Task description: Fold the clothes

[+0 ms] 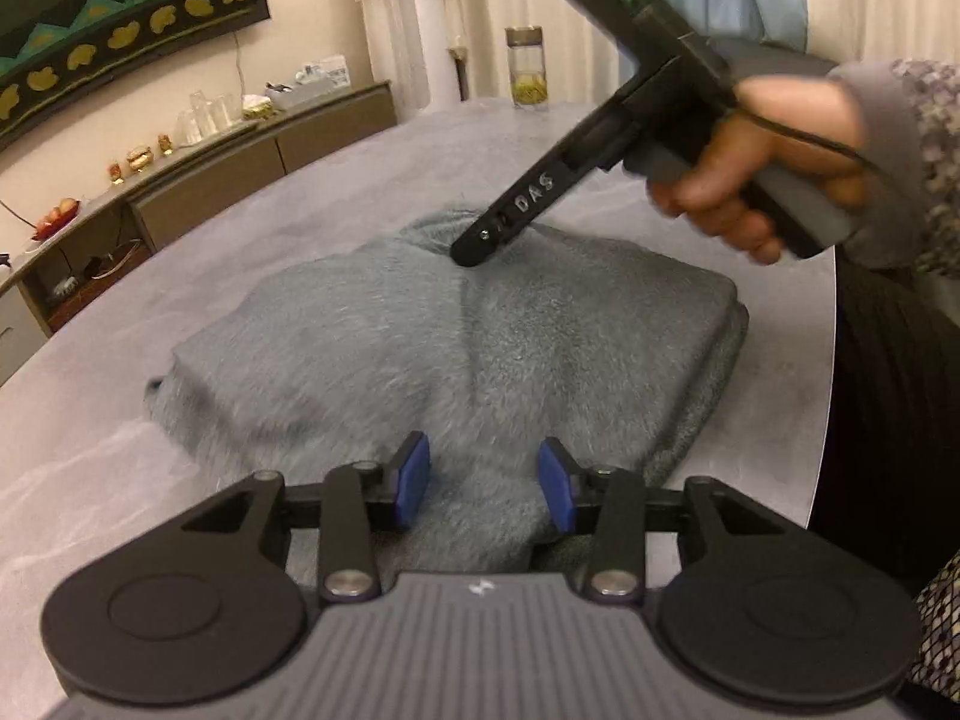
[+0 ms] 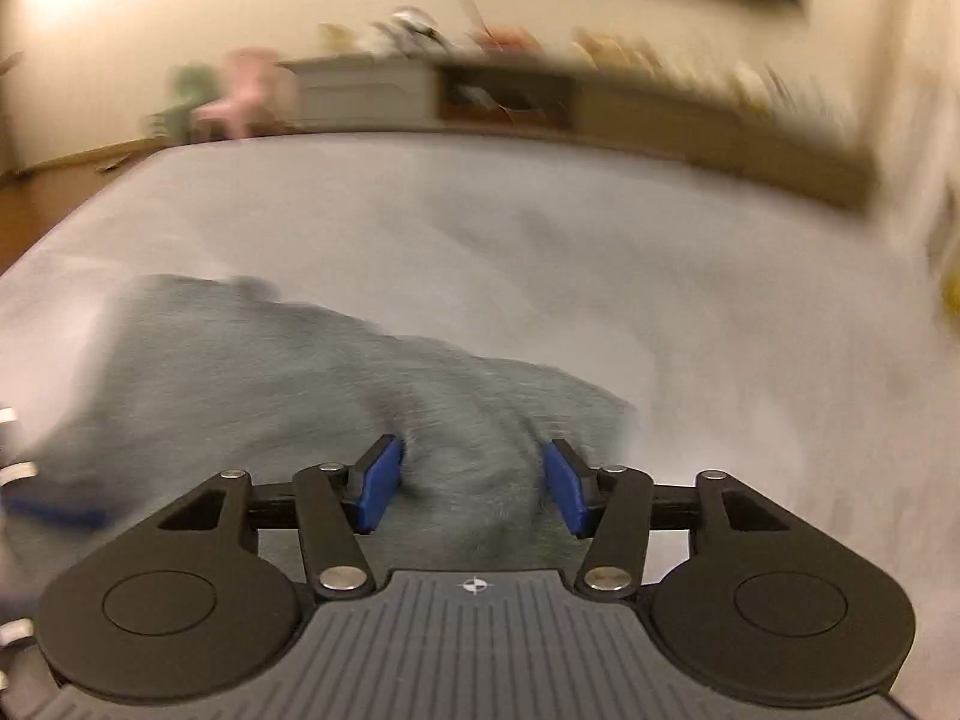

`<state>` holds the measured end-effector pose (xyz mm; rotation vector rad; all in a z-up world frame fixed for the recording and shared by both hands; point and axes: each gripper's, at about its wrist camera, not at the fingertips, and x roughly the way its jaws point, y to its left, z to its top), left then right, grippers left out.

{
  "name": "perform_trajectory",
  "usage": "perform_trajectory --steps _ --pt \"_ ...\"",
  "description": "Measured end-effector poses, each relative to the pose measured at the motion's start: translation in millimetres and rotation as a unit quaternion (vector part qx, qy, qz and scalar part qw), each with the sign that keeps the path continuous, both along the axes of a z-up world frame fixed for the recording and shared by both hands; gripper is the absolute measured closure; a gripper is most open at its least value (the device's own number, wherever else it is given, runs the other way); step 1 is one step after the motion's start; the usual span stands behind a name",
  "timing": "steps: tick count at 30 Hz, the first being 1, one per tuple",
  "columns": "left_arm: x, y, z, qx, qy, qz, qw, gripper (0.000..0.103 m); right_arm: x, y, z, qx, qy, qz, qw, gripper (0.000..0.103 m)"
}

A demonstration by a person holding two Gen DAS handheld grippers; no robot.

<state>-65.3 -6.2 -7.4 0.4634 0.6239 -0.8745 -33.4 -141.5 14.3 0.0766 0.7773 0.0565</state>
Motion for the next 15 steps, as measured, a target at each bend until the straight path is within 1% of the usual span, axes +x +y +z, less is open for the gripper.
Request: perform_trajectory --steps 1,2,3,4,5,6,7,9,10,11,12,13,15 --pt "0 6 7 -0.014 0.0 0.001 0.9999 0.064 -6 -6 7 -0.005 -0.01 -0.03 0.999 0.04" --pt "-1 12 14 -0.026 -0.005 0.002 0.9996 0.063 -19 -4 16 -0.015 -0.029 -0.04 0.999 0.041" --pt "-2 17 22 -0.033 -0.016 -0.001 0.9993 0.062 -35 -2 26 -0.022 -0.051 -0.043 0.998 0.041" --pt "-2 20 27 -0.033 -0.029 -0.006 0.999 0.06 -54 2 34 -0.006 -0.066 -0.031 0.997 0.04" --pt "-3 23 30 -0.029 -0.038 -0.014 0.9988 0.059 -73 7 40 0.021 -0.077 -0.013 0.997 0.04" --pt "-3 25 31 -0.023 -0.042 -0.025 0.9986 0.059 -87 16 38 0.03 -0.072 0.017 0.997 0.04" --pt "-3 25 30 -0.014 -0.037 -0.044 0.9982 0.059 -98 27 32 0.031 -0.061 0.052 0.996 0.04" --pt "-7 22 24 0.008 -0.033 -0.075 0.9966 0.059 -119 49 20 0.032 -0.037 0.122 0.991 0.04" --pt "-7 18 17 0.022 -0.033 -0.081 0.9959 0.059 -123 59 9 0.017 -0.02 0.146 0.989 0.043" --pt "-6 15 11 0.036 -0.032 -0.087 0.9951 0.058 -118 66 -4 -0.009 -0.003 0.155 0.988 0.042" --pt "-5 12 4 0.051 -0.033 -0.086 0.9945 0.058 -111 65 -10 -0.021 -0.006 0.151 0.988 0.042" --pt "0 10 -3 0.061 -0.036 -0.074 0.9947 0.057 -103 61 -11 -0.025 -0.017 0.145 0.989 0.042" --pt "14 8 -9 0.06 -0.039 -0.05 0.9962 0.056 -83 56 -13 -0.033 -0.033 0.132 0.99 0.042"
